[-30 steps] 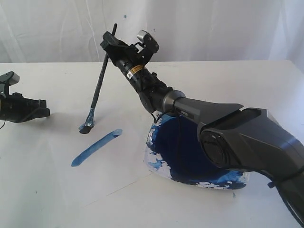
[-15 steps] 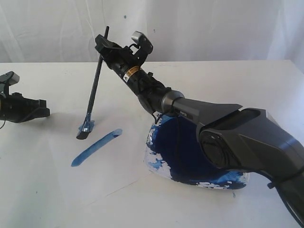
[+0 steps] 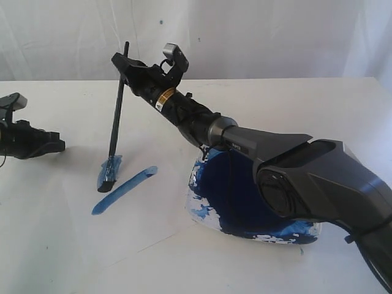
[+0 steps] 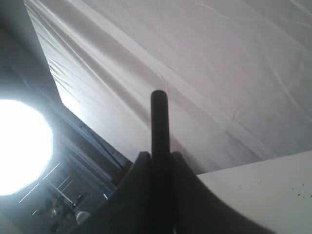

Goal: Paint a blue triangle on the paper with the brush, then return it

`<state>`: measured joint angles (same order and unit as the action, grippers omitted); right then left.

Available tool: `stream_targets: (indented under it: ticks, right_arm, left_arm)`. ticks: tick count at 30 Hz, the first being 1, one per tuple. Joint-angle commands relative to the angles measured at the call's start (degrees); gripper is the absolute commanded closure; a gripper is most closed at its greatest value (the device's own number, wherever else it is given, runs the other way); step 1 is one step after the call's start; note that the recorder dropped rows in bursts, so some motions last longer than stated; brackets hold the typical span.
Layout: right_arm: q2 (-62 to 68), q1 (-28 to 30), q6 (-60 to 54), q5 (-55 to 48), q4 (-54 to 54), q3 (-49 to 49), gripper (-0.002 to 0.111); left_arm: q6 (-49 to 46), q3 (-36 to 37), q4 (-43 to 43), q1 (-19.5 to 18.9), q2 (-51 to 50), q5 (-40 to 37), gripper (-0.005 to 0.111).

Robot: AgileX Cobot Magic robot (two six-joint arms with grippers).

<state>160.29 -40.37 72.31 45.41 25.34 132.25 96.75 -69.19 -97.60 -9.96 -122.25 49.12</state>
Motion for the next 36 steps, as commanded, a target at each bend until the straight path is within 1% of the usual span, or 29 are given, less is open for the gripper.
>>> stream_targets:
  ticks: [1, 4, 13, 21, 27, 28, 30, 32, 34, 36]
  right_arm:
    - [-0.2, -0.1, 3.4, -0.4, 6.8, -0.4, 0.108]
    - [-0.2, -0.1, 5.1, 0.3, 8.1, -0.4, 0.108]
    - [-0.2, -0.1, 6.0, 0.5, 8.7, -0.4, 0.108]
    - [-0.2, 0.1, 10.0, 0.5, 10.3, -0.4, 0.108]
    - [-0.2, 1.5, 10.4, 1.5, 10.1, -0.4, 0.108]
    - [-0.3, 1.8, 10.4, 1.8, 9.6, -0.4, 0.108]
    - [-0.3, 2.2, 12.7, 3.2, 5.4, -0.4, 0.108]
    - [-0.3, 2.2, 13.9, 3.2, 0.9, -0.4, 0.108]
    - [-0.3, 2.3, 13.8, 3.1, -0.9, -0.4, 0.108]
    - [-0.3, 2.7, 13.6, 3.1, -3.6, -0.4, 0.108]
  left_arm:
    - [-7.0, 0.4, -2.3, -0.2, -0.3, 0.2, 0.107]
    - [-10.8, 0.4, -2.3, -0.2, -0.3, 1.0, 0.107]
    - [-11.6, 0.4, -2.3, -0.2, -0.3, 1.7, 0.107]
    - [-13.1, 0.4, -2.3, -0.2, -0.3, 2.4, 0.107]
    - [-13.1, 0.4, -2.3, -0.2, -0.3, 2.4, 0.107]
    - [-13.1, 0.4, -2.3, -0.2, -0.3, 2.4, 0.107]
    - [-13.1, 0.4, -2.3, -0.2, -0.3, 2.4, 0.107]
    - [-13.0, 0.4, -2.3, -0.2, -0.3, 5.0, 0.107]
    - [-13.0, 0.4, -2.2, -0.2, -0.3, 6.9, 0.107]
    - [-13.0, 0.4, -0.2, -0.2, -0.3, 7.0, 0.107]
